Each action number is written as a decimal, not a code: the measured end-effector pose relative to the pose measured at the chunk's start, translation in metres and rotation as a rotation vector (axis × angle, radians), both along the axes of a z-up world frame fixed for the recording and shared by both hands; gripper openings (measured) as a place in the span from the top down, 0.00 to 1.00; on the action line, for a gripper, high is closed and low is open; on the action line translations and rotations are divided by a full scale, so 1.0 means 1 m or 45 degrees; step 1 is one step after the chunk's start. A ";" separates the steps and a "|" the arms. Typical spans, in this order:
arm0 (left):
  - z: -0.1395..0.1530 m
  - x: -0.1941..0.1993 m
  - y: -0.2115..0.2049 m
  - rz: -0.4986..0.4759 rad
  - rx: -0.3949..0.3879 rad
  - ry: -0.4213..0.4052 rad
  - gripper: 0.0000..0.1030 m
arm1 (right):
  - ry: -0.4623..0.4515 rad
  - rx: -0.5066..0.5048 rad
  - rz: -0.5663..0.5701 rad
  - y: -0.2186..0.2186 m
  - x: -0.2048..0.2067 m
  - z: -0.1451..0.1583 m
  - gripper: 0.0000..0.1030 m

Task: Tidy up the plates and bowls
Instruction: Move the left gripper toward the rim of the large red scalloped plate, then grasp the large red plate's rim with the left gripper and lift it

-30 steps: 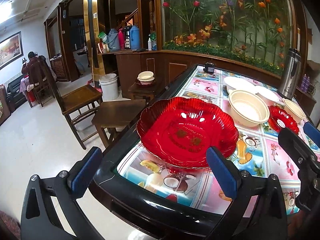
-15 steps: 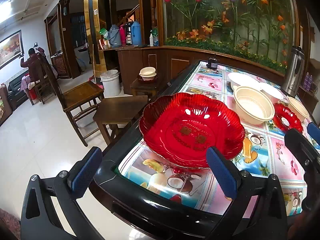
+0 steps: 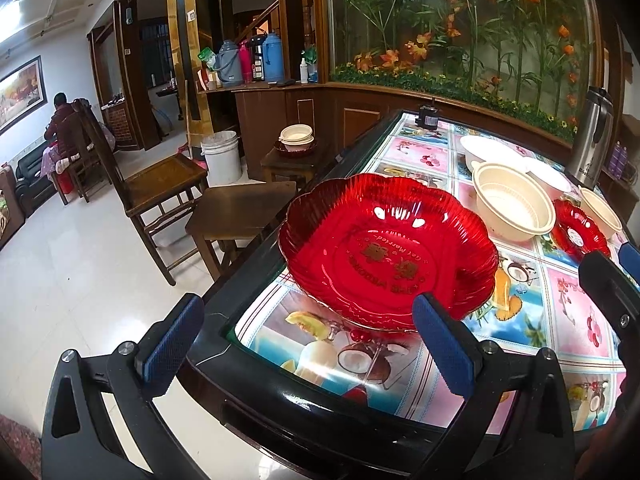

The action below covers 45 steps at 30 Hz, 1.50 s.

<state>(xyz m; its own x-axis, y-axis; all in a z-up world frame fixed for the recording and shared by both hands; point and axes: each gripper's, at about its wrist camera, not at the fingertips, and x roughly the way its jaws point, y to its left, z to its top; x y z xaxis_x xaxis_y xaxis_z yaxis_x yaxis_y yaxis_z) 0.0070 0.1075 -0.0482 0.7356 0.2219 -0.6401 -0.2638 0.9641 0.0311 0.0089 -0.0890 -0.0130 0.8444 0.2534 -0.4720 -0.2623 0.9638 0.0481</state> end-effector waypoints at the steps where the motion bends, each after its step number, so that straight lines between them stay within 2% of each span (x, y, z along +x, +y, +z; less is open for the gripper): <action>1: 0.000 0.001 0.000 0.001 0.000 0.002 0.00 | 0.003 0.002 0.000 0.001 0.001 0.000 0.00; 22: -0.013 0.012 0.021 0.054 -0.026 0.049 0.00 | 0.053 0.028 -0.009 -0.003 0.015 -0.013 0.00; 33: -0.018 0.022 0.032 0.071 -0.034 0.068 0.00 | 0.058 0.023 -0.008 0.006 0.038 -0.007 0.01; 45: -0.027 0.048 0.062 0.171 -0.005 0.152 0.00 | 0.191 0.052 -0.020 0.013 0.078 -0.034 0.01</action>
